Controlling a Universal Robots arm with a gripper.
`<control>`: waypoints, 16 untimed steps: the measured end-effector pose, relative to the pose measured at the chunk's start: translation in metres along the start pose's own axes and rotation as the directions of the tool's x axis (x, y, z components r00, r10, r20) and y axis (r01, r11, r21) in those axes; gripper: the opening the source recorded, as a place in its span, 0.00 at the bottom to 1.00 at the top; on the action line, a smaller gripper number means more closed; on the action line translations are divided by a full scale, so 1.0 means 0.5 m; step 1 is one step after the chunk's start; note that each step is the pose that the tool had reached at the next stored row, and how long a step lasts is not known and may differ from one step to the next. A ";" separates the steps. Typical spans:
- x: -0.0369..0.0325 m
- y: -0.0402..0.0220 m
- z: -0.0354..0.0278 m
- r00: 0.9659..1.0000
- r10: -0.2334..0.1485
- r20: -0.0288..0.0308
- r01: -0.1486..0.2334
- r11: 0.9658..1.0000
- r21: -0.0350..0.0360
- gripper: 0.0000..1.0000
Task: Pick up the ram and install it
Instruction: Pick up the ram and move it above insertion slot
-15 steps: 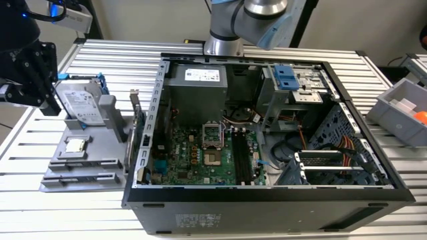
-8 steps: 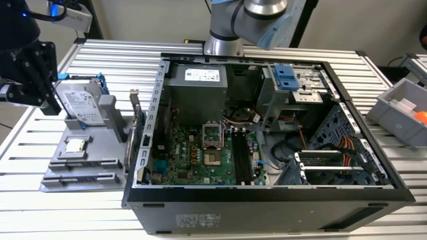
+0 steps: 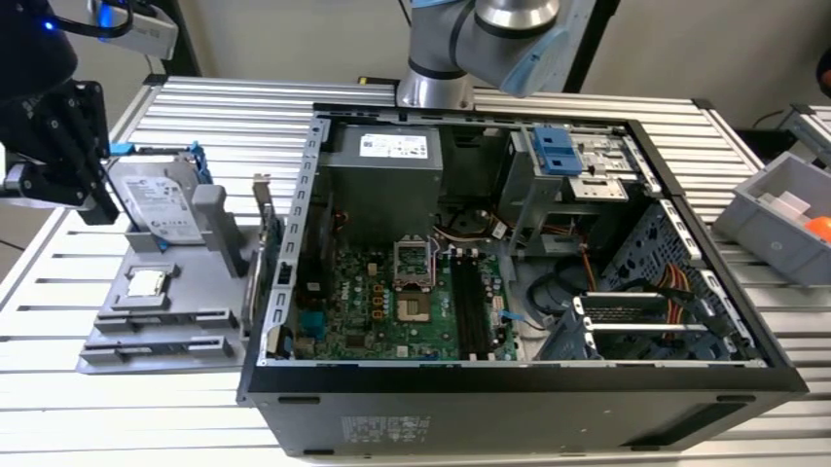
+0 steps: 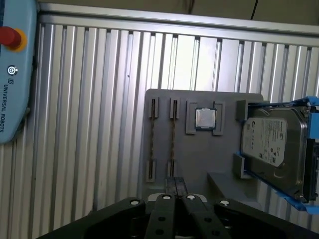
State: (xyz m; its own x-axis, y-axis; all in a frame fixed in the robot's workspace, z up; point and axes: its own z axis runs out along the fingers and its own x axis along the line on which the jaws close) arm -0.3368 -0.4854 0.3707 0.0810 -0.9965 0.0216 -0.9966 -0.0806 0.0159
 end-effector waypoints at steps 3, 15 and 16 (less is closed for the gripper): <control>0.000 0.000 0.000 1.000 -0.004 0.000 0.004 1.000 0.000 0.00; 0.000 0.000 0.000 1.000 -0.017 -0.002 0.017 1.000 0.000 0.00; 0.000 0.000 0.000 1.000 -0.018 -0.002 0.018 1.000 0.000 0.00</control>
State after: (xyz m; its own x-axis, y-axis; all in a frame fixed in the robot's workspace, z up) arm -0.3368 -0.4853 0.3707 0.0993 -0.9948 0.0233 -0.9950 -0.0989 0.0161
